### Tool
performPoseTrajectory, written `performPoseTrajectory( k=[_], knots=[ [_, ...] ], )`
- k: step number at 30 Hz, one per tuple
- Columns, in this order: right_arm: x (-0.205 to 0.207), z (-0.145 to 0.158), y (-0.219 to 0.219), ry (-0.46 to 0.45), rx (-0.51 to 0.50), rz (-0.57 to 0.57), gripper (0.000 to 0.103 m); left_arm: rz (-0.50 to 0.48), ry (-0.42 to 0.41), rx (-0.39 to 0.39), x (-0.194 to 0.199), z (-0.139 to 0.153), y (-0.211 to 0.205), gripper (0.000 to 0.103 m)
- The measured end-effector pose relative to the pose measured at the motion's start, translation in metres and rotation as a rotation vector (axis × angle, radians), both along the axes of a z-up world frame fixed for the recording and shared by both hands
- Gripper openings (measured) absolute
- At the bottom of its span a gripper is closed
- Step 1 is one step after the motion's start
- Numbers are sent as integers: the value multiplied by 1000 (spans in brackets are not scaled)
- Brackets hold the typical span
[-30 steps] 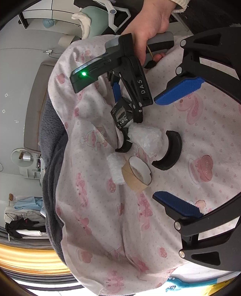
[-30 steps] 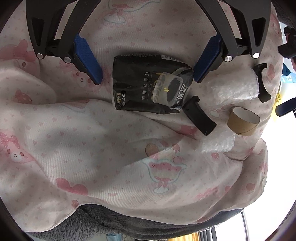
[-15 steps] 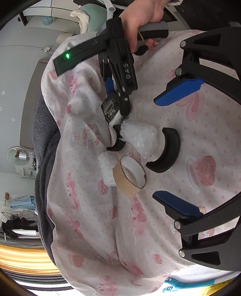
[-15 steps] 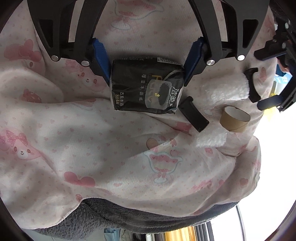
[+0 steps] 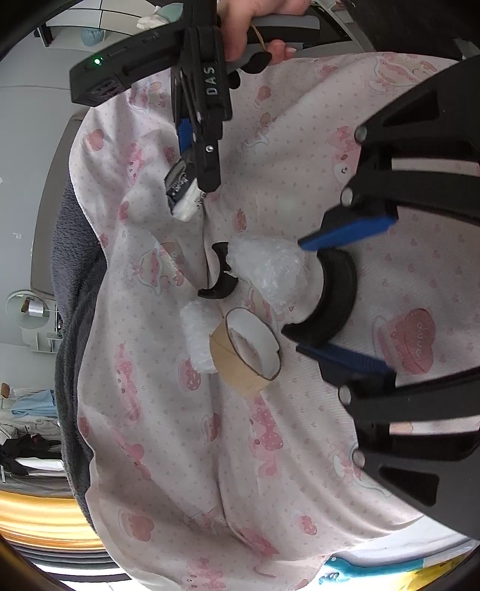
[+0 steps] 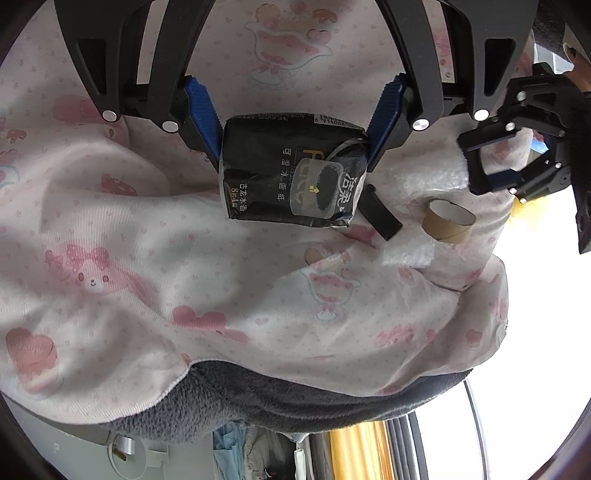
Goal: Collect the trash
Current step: 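Carry the black snack pack in the right tool over the bin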
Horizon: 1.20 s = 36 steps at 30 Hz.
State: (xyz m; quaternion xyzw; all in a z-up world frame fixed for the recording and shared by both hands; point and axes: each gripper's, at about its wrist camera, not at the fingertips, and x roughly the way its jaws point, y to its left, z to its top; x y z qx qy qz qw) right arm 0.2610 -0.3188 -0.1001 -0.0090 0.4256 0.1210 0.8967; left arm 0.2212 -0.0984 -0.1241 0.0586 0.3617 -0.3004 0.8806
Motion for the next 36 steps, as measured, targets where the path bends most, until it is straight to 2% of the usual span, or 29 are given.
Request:
performPoseTrajectory(
  k=[2,11,19,24,28,36],
  knots=[
    [-1,4,4,-8,0,10,73,2,-5,-5,0,1,1,48],
    [-5,17,32,-41,16,59,73,83,-24,-43,-8,18,21,48],
    [-15,26,58,-63,52,107,73,202,23,-86,-18,25,49,48],
    [-25,32,80,-78,65,155,73,260,18,-65,-31,30,63,48],
    [-32,35,95,-86,67,189,73,294,24,-93,-39,35,77,48],
    [-44,39,127,-105,89,240,73,380,12,-91,-55,43,104,48]
  ],
)
